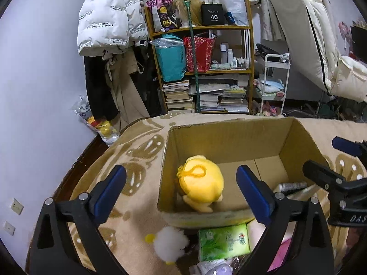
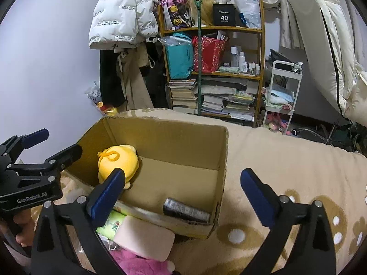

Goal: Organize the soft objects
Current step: 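Open the left tool over the box while the right tool releases the Face pack inside, then move both tools back down toward the remaining items beside the box, then grasp the white fluffy plush with the left tool while the right tool grasps the pink bear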

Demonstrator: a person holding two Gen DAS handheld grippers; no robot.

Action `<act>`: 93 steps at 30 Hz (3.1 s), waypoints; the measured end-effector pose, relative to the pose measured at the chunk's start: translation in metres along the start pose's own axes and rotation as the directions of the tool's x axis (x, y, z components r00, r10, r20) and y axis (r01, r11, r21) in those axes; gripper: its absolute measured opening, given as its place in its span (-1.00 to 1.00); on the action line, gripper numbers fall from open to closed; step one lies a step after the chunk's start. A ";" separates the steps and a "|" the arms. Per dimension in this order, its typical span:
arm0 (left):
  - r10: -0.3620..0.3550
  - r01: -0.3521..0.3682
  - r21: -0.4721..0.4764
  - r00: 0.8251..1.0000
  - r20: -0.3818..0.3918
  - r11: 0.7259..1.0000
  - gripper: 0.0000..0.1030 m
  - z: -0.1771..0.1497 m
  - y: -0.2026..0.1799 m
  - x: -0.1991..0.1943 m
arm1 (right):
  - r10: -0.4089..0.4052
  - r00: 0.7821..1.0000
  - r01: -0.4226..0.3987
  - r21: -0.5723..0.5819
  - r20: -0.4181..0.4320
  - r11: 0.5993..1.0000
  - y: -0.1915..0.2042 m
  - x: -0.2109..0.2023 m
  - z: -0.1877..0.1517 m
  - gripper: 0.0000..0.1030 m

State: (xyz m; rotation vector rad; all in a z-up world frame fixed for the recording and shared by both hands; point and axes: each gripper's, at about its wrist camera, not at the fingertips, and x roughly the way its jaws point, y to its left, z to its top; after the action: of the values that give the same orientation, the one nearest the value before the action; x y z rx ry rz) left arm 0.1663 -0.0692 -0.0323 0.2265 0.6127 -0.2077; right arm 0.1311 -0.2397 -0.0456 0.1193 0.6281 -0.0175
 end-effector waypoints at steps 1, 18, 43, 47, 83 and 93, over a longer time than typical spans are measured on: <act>0.001 -0.001 0.010 1.000 -0.004 1.000 0.88 -0.001 0.000 -0.003 | -0.003 1.000 0.003 0.002 -0.002 1.000 0.000 -0.002 -0.001 1.00; 0.037 -0.045 -0.078 0.994 -0.100 0.996 0.88 -0.021 0.036 -0.063 | 0.009 0.999 -0.009 0.004 0.035 1.000 0.014 -0.059 -0.013 1.00; 0.023 -0.063 -0.146 0.965 -0.260 0.987 0.88 -0.050 0.054 -0.057 | -0.007 0.993 0.004 -0.027 -0.120 1.000 0.041 -0.055 -0.047 1.00; 0.012 -0.057 -0.144 0.956 -0.294 0.988 0.88 -0.053 0.053 -0.043 | -0.002 0.985 -0.003 -0.028 -0.175 1.000 0.043 -0.039 -0.054 1.00; -0.128 0.009 -0.232 0.856 -0.502 0.973 0.76 -0.088 0.058 0.075 | 0.096 0.869 -0.056 0.096 -0.485 0.994 0.024 0.031 -0.102 0.92; -0.223 0.090 -0.280 0.843 -0.489 0.956 0.43 -0.094 0.056 0.086 | 0.139 0.872 -0.084 0.137 -0.469 0.987 0.014 0.028 -0.102 0.50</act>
State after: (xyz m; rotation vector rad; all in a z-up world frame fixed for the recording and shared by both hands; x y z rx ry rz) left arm 0.1985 -0.0007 -0.1498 -0.0181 1.1909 -0.2283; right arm 0.0946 -0.2130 -0.1424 0.2745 1.1172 0.0925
